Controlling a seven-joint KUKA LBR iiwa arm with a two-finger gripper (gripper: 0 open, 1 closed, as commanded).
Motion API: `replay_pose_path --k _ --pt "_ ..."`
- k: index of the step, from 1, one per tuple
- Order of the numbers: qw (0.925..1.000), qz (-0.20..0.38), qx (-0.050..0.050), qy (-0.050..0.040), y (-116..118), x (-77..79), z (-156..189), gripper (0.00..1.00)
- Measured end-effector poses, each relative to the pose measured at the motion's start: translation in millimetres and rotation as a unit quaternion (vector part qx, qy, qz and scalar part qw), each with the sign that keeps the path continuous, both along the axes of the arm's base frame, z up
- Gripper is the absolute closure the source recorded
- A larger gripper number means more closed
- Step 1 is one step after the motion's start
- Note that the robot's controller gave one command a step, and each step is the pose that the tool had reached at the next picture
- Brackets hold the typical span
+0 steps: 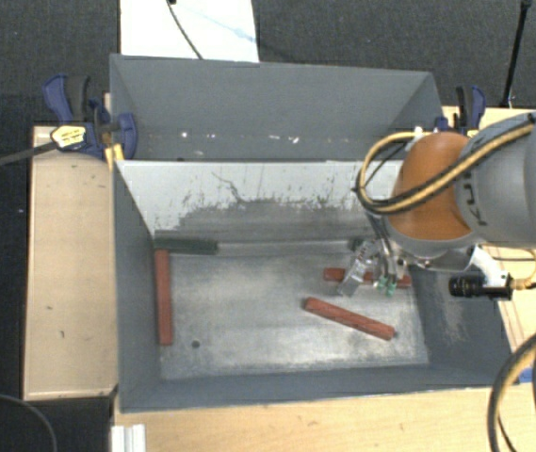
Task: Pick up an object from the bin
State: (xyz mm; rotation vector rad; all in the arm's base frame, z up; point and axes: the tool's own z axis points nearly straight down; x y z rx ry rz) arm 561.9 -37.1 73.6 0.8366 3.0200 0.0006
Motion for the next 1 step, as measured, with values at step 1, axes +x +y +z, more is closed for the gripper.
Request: replay_pose_path --k 1 --pt "1.0 0.005 0.001 -0.0013 3.4 4.3 78.3 1.0"
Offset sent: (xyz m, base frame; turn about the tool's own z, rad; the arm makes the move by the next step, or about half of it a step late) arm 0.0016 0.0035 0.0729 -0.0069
